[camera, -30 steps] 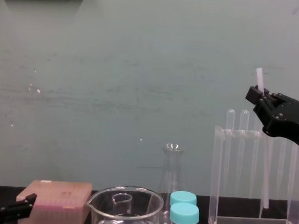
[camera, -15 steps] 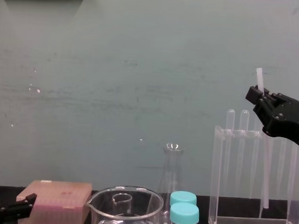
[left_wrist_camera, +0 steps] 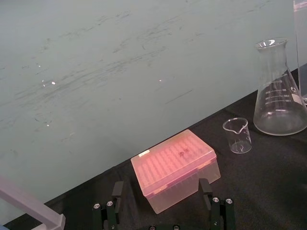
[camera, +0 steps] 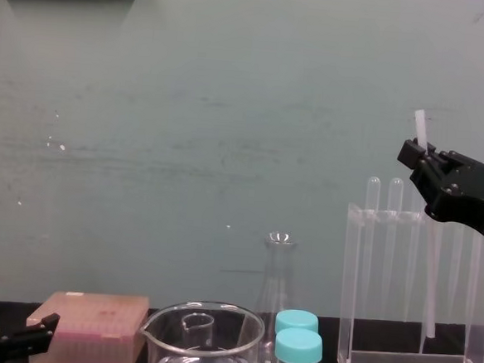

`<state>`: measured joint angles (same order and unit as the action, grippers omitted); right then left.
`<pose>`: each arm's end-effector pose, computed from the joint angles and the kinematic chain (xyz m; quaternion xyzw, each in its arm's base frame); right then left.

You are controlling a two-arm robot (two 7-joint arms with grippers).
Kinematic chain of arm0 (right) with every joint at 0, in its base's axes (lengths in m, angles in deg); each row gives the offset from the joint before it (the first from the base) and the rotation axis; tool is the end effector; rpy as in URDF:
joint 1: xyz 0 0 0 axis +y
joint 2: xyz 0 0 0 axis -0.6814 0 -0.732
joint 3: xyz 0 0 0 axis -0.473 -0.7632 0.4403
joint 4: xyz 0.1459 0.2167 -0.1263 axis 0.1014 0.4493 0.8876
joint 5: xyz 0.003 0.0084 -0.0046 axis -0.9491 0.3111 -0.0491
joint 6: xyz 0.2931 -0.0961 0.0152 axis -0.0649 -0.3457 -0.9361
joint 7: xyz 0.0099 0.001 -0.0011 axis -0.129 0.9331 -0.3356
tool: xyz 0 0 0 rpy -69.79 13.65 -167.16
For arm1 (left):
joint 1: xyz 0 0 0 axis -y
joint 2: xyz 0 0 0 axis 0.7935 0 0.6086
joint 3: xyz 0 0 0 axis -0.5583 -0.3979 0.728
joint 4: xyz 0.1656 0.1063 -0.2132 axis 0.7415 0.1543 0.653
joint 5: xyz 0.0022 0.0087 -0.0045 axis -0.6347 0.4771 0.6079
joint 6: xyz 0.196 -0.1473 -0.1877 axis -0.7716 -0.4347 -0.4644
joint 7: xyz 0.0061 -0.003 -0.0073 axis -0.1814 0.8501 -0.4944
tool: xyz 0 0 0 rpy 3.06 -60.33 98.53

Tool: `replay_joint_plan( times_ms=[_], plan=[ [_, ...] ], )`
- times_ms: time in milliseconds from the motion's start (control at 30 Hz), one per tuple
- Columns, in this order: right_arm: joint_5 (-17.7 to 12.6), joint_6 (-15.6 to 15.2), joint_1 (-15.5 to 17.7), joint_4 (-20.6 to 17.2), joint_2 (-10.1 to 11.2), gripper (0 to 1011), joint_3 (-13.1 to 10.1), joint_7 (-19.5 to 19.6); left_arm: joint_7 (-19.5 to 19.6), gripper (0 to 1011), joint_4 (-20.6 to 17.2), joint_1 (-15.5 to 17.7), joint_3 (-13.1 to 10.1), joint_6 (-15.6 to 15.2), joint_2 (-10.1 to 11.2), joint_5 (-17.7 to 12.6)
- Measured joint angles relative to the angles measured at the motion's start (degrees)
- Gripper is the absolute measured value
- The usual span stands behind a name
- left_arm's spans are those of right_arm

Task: Pick up the stirring rod with one hand, then place it down.

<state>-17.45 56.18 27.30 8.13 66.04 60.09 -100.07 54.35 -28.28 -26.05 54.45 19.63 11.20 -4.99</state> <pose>0.4181 -0.0416 -0.2784 0.1646 -0.1822 -0.4316 0.8680 0.3581 0.0827 -0.3022 0.1415 -0.1326 0.5799 0.7913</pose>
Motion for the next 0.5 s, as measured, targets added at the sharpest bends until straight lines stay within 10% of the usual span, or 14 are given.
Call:
replay_joint_plan(
  times_ms=[500],
  plan=[
    [0.00, 0.00, 0.00, 0.00, 0.00, 67, 0.00, 0.00, 0.00, 1000, 0.00, 0.00, 0.00, 0.00, 0.00, 0.00]
  ],
)
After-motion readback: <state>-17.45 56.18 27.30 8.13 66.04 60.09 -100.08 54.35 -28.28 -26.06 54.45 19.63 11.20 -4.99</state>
